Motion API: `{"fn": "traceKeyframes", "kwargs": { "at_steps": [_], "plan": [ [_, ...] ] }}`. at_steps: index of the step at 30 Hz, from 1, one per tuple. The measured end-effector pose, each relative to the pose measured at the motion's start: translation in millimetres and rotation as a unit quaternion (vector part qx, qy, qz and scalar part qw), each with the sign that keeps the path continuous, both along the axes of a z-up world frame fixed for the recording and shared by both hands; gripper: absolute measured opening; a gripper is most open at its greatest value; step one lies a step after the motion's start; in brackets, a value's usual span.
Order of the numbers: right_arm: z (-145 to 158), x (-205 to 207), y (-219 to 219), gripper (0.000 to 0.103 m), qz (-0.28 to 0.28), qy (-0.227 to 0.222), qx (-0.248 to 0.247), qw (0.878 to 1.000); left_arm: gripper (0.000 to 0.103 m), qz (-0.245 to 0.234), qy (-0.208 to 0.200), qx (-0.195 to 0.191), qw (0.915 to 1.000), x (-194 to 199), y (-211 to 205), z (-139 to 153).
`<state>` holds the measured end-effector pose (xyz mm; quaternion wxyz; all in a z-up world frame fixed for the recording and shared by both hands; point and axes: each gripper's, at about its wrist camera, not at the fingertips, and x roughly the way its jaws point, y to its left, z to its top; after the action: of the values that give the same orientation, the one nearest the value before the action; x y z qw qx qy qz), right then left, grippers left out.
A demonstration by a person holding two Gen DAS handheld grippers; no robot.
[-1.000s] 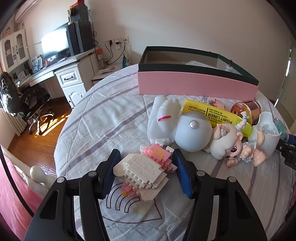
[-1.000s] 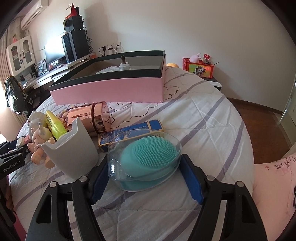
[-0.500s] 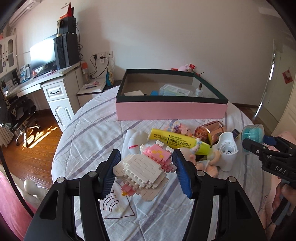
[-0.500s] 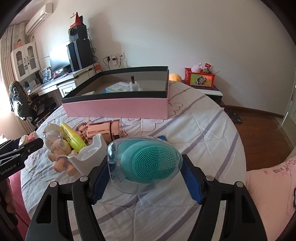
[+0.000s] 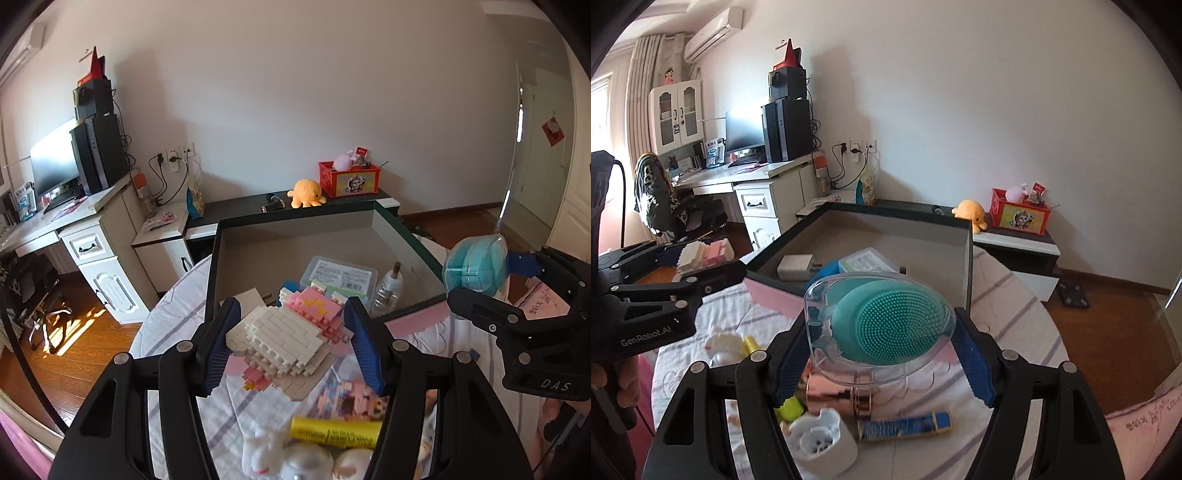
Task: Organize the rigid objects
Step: 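Lower the block figure into the pink box while the right tool lowers the teal brush case there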
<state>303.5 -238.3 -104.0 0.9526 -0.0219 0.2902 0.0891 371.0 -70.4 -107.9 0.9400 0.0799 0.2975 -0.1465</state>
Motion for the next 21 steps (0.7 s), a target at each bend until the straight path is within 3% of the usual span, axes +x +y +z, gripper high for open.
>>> {"fn": "traceKeyframes", "kwargs": {
  "at_steps": [5, 10, 18, 21],
  "plan": [
    [5.1, 62.2, -1.9, 0.074, -0.007, 0.011, -0.011, 1.000, 0.059, 0.007, 0.037, 0.018, 0.9991, 73.8, -13.0, -6.4],
    [-9.0, 123.1, -10.4, 0.074, -0.024, 0.044, -0.023, 0.998, 0.059, 0.027, 0.080, 0.036, 0.9958, 134.0, -17.4, -27.0],
    [-58.5, 183.0, -24.0, 0.074, -0.038, 0.130, -0.032, 0.990, 0.059, 0.045, 0.146, 0.060, 0.9865, 181.5, -19.6, -72.4],
    [-61.1, 184.9, -27.4, 0.074, -0.038, 0.138, -0.029, 0.989, 0.060, 0.044, 0.172, 0.043, 0.9832, 186.4, -17.8, -77.7]
  ]
}}
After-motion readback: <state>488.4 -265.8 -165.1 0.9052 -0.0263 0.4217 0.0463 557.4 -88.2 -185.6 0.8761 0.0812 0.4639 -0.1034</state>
